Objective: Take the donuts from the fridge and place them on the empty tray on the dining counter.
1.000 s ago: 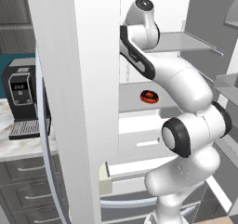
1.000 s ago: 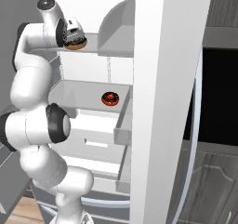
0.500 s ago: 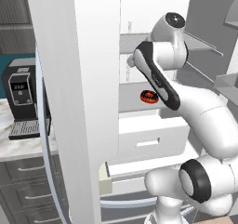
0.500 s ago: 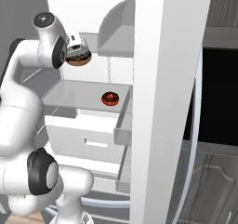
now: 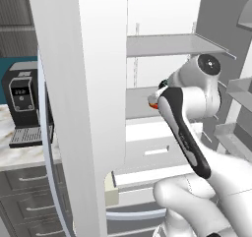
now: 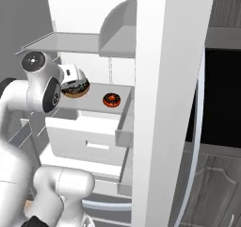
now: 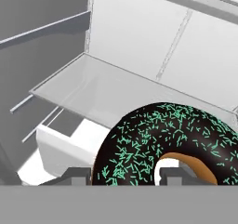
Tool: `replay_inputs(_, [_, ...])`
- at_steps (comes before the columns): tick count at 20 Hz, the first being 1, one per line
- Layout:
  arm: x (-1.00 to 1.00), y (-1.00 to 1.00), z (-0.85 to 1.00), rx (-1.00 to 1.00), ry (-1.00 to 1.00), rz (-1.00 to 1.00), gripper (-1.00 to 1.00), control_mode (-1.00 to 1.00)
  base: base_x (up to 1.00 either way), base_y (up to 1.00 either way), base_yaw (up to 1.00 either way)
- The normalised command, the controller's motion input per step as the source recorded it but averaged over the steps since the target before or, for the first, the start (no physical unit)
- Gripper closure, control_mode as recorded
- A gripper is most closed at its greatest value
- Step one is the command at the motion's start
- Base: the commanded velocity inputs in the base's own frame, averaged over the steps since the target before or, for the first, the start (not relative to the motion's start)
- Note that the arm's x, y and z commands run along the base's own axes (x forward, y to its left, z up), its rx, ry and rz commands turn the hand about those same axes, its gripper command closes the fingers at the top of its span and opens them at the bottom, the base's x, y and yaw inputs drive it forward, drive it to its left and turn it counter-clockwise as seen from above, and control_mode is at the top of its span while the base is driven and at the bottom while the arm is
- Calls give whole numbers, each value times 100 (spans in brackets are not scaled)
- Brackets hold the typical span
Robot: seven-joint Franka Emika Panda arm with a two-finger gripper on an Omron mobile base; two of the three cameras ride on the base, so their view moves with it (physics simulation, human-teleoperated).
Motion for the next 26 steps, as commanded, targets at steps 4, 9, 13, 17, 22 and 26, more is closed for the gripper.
replay_inputs(4, [-100, -1, -46, 3, -17, 0, 100, -100, 0, 0, 0])
replay_inputs(9, [-100, -20, -5, 4, -24, 0, 100, -100, 0, 0, 0])
replay_inputs(13, [-88, -30, 4, 3, -20, 0, 100, -100, 0, 0, 0])
replay_inputs(17, [-34, -16, 1, 1, -1, -3, 100, 100, -14, -7, -1])
replay_inputs(22, [0, 0, 0, 0, 0, 0, 100, 100, -88, -25, -2])
replay_inputs(26, [0, 0, 0, 0, 0, 0, 100, 100, -93, -12, 0])
